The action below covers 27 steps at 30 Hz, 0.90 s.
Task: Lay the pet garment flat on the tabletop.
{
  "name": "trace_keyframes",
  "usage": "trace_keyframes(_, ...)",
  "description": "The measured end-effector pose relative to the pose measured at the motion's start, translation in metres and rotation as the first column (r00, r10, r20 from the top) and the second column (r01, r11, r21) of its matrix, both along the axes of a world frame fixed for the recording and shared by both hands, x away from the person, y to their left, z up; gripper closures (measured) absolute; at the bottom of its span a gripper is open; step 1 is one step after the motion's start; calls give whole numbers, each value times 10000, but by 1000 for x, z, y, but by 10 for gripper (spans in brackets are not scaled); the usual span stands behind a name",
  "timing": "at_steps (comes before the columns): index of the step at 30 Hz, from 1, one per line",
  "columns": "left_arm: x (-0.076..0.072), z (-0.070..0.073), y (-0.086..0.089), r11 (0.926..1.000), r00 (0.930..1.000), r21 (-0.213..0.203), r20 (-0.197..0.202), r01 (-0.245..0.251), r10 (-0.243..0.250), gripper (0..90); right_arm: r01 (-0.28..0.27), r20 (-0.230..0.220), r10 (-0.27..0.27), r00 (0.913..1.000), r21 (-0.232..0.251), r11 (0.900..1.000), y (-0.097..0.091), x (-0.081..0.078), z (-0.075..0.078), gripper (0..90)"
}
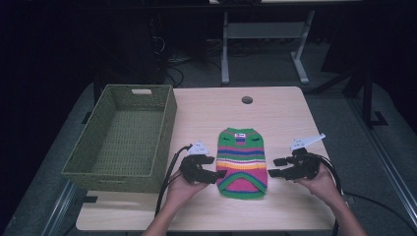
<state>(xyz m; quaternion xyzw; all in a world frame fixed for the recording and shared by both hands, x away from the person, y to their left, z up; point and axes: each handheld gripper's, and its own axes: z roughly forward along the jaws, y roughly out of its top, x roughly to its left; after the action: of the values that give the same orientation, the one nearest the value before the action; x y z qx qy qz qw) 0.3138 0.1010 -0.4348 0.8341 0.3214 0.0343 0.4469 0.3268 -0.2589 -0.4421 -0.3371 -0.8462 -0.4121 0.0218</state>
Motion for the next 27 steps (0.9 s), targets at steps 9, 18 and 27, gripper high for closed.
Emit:
trace_keyframes(9,-7,1,6,10000,10000,-3,84,26,-26,224,-2,-19,1,10000,-84,10000,-5,-7,2,390)
trace_keyframes(18,-16,3,9,9997,9995,102,234,209,-211,222,227,73,-228,9997,145,9996,-16,-14,-1,383)
trace_keyframes(27,-26,0,16,9995,9994,71,97,321,-321,214,558,-43,-557,9984,140,9983,-28,-23,-7,338)
